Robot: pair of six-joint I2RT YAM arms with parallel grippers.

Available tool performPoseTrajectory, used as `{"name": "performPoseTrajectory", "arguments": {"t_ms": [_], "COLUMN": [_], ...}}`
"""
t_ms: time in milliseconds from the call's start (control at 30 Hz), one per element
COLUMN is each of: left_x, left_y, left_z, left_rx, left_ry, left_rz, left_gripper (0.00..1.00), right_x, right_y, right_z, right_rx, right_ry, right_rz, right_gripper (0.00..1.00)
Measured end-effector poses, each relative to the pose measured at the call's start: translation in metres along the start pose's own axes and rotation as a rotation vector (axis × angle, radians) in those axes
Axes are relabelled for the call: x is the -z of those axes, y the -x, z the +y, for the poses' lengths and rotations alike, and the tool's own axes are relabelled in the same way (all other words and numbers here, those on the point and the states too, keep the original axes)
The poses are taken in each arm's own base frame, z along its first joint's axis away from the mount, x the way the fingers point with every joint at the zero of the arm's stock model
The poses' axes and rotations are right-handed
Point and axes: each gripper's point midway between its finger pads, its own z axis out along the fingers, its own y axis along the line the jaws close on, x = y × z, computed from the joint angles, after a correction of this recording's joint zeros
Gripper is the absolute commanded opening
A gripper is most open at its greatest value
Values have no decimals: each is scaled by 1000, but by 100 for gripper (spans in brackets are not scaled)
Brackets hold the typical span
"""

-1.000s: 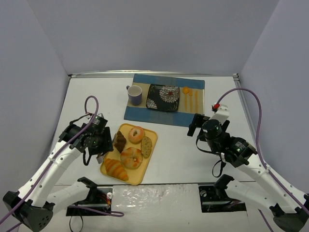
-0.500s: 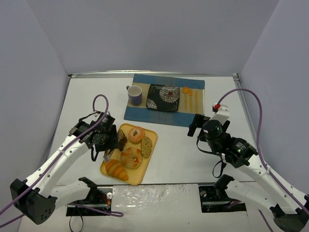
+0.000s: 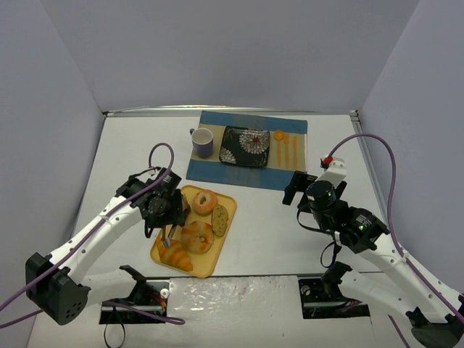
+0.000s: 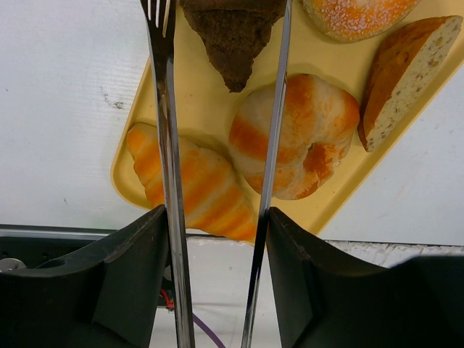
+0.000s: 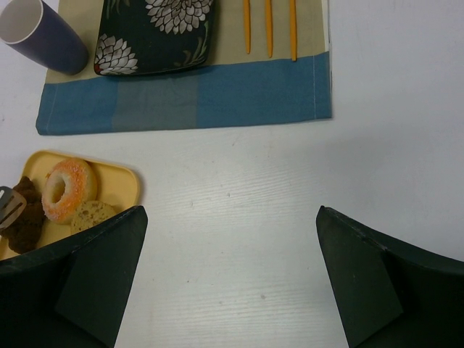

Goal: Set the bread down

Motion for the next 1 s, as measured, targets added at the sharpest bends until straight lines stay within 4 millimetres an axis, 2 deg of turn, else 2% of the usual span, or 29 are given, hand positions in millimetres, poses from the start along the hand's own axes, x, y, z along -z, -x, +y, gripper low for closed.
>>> {"name": "performPoseTrajectory", "arguments": {"t_ms": [167, 367, 433, 533, 567, 667, 867, 1000], "left_x": [-2, -2, -2, -2, -2, -2, 0, 13], "left_y": [-2, -4, -4, -4, -4, -4, -3, 3], "left_z": [-2, -2, -2, -3, -3, -3, -4, -9], "left_rx": [-9, -18, -19, -20, -20, -17, -23, -50], "left_ry": [7, 10, 10, 10, 10, 10, 11, 6], "left_rz": [12, 14, 14, 15, 15, 14, 8, -27], "left_gripper": [57, 56, 48, 21, 15, 2, 0, 0], "right_x": [0, 0, 0, 0, 0, 0, 0, 0], "right_y": [0, 0, 0, 0, 0, 0, -1, -1], "right_z": [0, 0, 0, 0, 0, 0, -1, -1], "right_rx": [0, -1, 0, -1, -1, -1, 1, 1], "right_ry": [0, 0, 0, 0, 0, 0, -2, -2], "right_rz": [-1, 0, 0, 0, 0, 0, 2, 2], "right_gripper": [100, 100, 100, 100, 100, 100, 100, 100]}}
